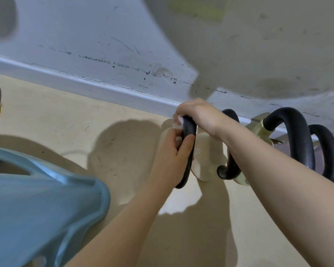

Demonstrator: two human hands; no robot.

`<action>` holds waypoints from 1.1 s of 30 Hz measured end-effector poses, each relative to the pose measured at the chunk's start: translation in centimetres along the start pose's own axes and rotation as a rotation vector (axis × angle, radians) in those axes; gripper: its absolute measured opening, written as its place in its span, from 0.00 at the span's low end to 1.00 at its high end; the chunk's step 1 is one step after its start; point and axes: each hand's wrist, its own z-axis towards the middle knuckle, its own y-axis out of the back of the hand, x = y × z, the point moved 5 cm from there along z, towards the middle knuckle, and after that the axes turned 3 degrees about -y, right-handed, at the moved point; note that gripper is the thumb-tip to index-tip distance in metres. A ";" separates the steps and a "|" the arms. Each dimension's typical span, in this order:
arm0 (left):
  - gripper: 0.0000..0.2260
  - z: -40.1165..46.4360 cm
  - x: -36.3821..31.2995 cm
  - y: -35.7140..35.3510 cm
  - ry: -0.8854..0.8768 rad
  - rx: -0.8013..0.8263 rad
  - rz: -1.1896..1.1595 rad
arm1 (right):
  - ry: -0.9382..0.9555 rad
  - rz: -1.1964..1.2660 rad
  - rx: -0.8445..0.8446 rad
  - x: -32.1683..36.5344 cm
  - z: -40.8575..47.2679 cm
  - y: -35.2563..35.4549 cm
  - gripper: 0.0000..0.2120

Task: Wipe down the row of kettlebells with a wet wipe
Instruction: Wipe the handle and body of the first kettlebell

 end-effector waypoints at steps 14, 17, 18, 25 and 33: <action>0.05 -4.3 1.7 -0.3 -0.121 0.077 -0.027 | 0.047 0.247 0.002 -1.1 -4.4 -1.5 0.17; 0.02 -3.9 1.6 -0.3 -0.117 0.039 -0.032 | -0.068 0.322 -0.180 -2.0 -4.6 -1.3 0.17; 0.03 -3.6 1.4 -0.2 -0.111 0.024 -0.055 | -0.064 0.364 -0.234 -1.9 -5.0 -1.5 0.16; 0.08 -0.9 0.0 1.6 -0.067 -0.147 0.032 | 0.135 0.301 -0.238 -0.4 -6.2 -5.8 0.25; 0.15 1.3 -0.2 2.5 -0.060 -0.102 0.060 | -0.108 0.580 -0.272 -1.7 -4.0 -6.6 0.25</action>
